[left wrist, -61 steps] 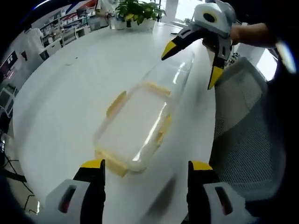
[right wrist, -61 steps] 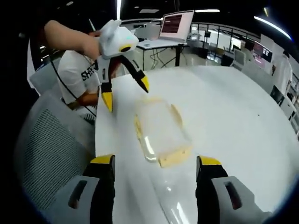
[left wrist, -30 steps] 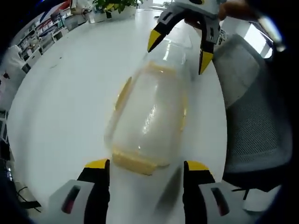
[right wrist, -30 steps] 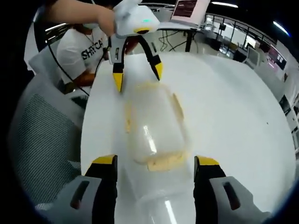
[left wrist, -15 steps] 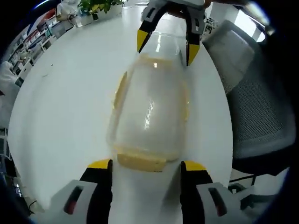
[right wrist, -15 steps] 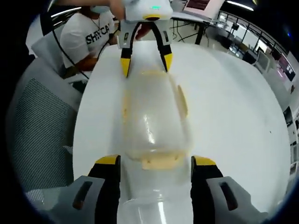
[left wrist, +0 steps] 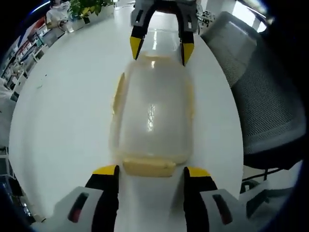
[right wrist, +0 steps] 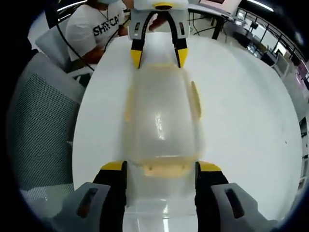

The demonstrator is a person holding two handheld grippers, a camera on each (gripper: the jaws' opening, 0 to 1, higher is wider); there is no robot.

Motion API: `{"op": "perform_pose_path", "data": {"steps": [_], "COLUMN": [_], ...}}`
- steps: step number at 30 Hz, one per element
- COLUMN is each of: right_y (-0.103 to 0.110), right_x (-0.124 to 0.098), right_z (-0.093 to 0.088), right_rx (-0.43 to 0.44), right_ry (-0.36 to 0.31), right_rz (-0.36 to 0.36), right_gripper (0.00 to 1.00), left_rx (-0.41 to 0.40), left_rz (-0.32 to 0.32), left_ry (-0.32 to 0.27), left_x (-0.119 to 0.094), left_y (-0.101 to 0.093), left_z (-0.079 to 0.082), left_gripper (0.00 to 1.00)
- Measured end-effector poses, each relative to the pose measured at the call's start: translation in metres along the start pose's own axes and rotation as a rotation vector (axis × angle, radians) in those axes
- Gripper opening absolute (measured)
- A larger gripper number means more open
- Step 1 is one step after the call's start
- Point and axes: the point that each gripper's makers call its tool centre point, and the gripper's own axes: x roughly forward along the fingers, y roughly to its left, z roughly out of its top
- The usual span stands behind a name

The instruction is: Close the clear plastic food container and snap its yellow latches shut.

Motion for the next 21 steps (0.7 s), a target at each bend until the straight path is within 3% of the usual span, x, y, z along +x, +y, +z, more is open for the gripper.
{"op": "perform_pose_path", "data": {"steps": [8,11,21], "right_y": [-0.0052,-0.0058,-0.0066], "right_x": [-0.0012,-0.0021,-0.0017], "right_z": [-0.0008,-0.0043,-0.0058], "right_rx": [0.015,0.000,0.002], "right_ry": [0.015,0.038,0.050], "right_rz": [-0.002,-0.005,-0.017], "right_gripper": [0.50,0.38,0.36], "left_rx": [0.016,0.015,-0.006], "left_rz": [-0.009,-0.011,-0.006], "left_ry": [0.010,0.004,-0.013], "left_x": [0.0004,0.0000,-0.0001], "left_y": [0.0044,0.0039,0.0036], "left_z": [0.0018,0.0035,0.0055], "left_gripper": [0.43,0.37,0.33]}}
